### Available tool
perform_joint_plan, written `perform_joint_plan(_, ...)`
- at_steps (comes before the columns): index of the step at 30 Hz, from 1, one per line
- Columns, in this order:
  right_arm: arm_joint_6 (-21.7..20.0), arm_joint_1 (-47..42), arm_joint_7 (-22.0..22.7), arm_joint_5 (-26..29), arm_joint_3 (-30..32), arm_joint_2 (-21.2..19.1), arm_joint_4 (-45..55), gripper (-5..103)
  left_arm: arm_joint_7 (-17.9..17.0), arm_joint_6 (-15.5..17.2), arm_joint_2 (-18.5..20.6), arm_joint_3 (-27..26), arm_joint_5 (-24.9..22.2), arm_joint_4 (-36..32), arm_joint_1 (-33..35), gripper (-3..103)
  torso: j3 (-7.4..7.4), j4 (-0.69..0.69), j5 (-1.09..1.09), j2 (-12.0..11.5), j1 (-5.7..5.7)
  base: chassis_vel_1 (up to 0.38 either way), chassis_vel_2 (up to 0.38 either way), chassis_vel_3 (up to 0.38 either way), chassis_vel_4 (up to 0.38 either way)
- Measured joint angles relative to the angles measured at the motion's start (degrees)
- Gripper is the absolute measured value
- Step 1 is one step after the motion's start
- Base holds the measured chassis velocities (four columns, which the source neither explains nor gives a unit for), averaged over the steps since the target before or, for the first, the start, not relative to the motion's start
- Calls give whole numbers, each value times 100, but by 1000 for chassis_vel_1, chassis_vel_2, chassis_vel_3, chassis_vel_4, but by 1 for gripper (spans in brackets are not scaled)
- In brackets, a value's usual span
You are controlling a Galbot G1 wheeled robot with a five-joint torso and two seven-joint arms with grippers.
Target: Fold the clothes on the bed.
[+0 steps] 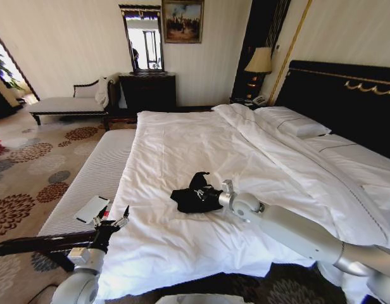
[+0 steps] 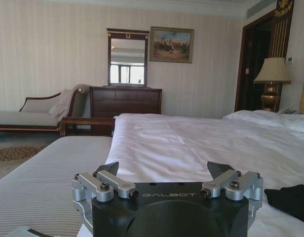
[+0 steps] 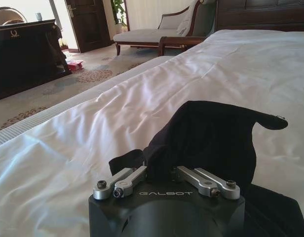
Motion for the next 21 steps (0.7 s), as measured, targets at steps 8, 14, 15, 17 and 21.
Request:
perform_joint_plan(8, 168, -144, -91, -286, 39, 66, -15, 28, 0, 0, 0, 0, 0, 0, 0, 100, 0, 0, 0, 0, -1, 0, 0, 0, 0)
perform_joint_plan(14, 246, 33, -158, -281, -55, 67, 170, 56, 0, 0, 0, 0, 0, -1, 0, 100, 0, 0, 0, 0, -1, 0, 0, 0, 0)
perform_joint_plan(15, 246, 33, -158, -281, -55, 67, 170, 56, 0, 0, 0, 0, 0, -1, 0, 100, 0, 0, 0, 0, -1, 0, 0, 0, 0)
perform_joint_plan(17, 246, 43, -157, -235, -51, 38, 282, 61, 0, 0, 0, 0, 0, -1, 0, 100, 0, 0, 0, 0, -1, 0, 0, 0, 0)
perform_joint_plan(21, 240, -11, -143, -182, 64, -48, 484, 77, 0, 0, 0, 0, 0, 0, 0, 100, 0, 0, 0, 0, -1, 0, 0, 0, 0)
